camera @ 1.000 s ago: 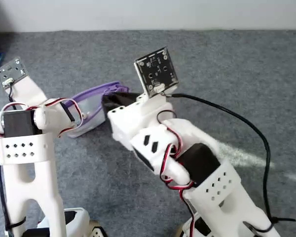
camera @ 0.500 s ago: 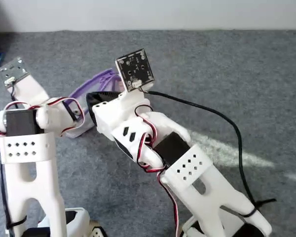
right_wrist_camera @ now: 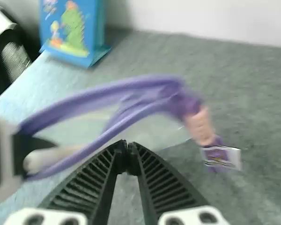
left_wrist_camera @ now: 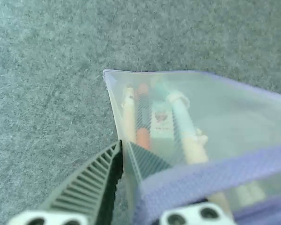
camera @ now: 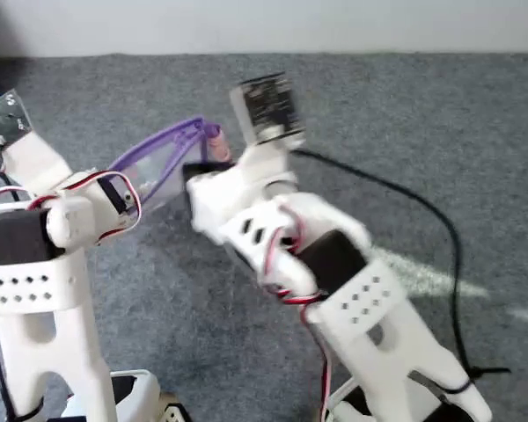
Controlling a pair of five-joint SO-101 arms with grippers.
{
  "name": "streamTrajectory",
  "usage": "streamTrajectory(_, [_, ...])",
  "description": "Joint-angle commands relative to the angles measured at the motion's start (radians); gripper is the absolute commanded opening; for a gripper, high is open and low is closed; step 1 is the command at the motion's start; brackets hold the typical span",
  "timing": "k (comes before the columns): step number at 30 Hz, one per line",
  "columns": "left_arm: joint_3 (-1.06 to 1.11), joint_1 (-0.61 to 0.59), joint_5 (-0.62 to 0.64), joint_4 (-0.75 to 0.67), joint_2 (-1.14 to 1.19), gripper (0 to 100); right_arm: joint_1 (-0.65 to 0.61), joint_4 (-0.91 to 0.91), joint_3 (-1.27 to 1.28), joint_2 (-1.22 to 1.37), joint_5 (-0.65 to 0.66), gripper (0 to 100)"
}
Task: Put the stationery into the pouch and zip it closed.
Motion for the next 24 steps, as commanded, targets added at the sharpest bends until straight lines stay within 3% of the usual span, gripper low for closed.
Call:
streamTrajectory(1, [0.157,-0.002,0.009,-0.072,-0.011,1,0.093,0.019,-0.06,-0.073,-0.015,0.8])
streamTrajectory(4, [0.151,0.006,0.006,-0.049,0.017,1,0.163,0.09,-0.06,-0.097,-0.017,0.8])
streamTrajectory(6, [-0.007,0.031,0.006,0.038,-0.003,1,0.209,0.122,-0.064,-0.11,-0.017,0.8])
streamTrajectory(10, [-0.209,0.087,0.005,0.035,-0.101,1,0.294,0.139,-0.06,-0.16,-0.017,0.8])
streamTrajectory(13, [-0.087,0.109,0.005,0.035,-0.077,1,0.321,0.173,-0.06,-0.185,-0.017,0.8])
streamTrajectory(17, [0.189,0.112,0.005,0.035,0.13,1,0.323,0.242,-0.06,-0.199,-0.018,0.8])
streamTrajectory(20, [0.151,0.084,0.005,0.04,0.258,1,0.323,0.277,-0.06,-0.2,-0.018,0.8])
streamTrajectory(24, [0.012,0.066,0.005,0.04,0.172,1,0.323,0.32,-0.06,-0.2,-0.018,0.8])
